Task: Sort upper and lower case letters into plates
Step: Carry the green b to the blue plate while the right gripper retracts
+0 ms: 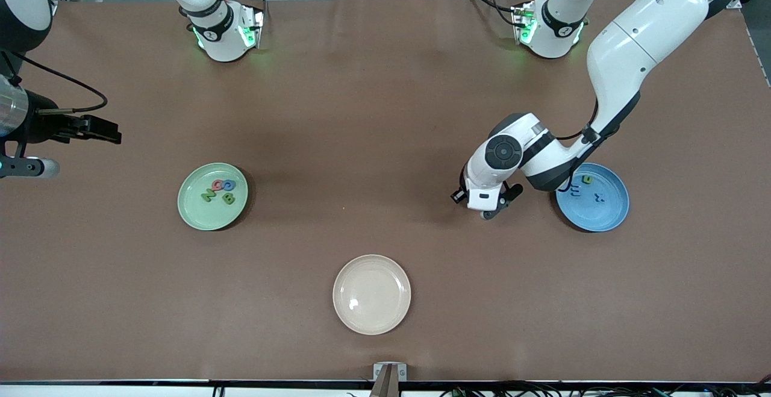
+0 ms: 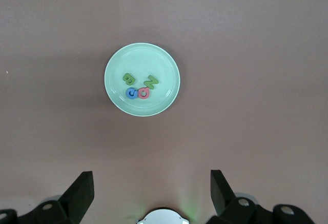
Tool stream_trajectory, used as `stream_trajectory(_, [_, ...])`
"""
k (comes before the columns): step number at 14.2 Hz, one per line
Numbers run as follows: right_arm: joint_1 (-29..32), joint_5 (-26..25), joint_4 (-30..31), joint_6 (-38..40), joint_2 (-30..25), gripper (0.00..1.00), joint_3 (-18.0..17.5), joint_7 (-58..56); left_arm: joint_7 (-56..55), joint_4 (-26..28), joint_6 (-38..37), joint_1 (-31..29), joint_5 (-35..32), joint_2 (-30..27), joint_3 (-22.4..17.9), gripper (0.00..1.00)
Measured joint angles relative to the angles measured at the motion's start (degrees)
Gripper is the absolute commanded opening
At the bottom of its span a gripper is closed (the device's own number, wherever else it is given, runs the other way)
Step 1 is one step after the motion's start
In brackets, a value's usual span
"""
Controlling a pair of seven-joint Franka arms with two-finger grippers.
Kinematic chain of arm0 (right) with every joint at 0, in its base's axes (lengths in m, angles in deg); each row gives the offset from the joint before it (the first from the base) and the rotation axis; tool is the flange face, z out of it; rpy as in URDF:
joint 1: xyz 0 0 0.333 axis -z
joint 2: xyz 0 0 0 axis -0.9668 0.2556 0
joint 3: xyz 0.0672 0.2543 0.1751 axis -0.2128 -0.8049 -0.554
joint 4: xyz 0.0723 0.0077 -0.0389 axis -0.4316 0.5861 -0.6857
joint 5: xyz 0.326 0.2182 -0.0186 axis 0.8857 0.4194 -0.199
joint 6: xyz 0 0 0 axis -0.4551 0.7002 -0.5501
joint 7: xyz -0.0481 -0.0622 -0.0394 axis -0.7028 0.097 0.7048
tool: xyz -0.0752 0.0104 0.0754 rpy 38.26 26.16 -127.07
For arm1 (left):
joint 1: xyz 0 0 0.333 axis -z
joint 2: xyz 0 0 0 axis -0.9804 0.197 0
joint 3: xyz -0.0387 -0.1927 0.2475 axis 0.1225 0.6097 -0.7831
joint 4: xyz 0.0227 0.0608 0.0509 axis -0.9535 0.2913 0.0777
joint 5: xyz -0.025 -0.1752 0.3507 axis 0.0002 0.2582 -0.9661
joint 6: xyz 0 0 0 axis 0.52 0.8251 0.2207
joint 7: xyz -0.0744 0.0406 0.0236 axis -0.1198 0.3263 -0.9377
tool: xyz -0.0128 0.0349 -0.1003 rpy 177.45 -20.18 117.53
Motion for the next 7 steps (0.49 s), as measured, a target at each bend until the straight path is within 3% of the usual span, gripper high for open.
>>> stream_trajectory(3, [-0.03, 0.00, 0.01, 0.00, -0.18, 1.00, 0.39, -0.86, 0.01, 0.03, -0.03, 0.02, 0.00, -0.12, 0.08, 0.22])
stream_trajectory(7, [-0.94, 0.02, 3.10, -2.28, -2.88, 1.00, 2.41, -2.35, 0.04, 0.04, -0.05, 0.02, 0.00, -0.18, 0.10, 0.17])
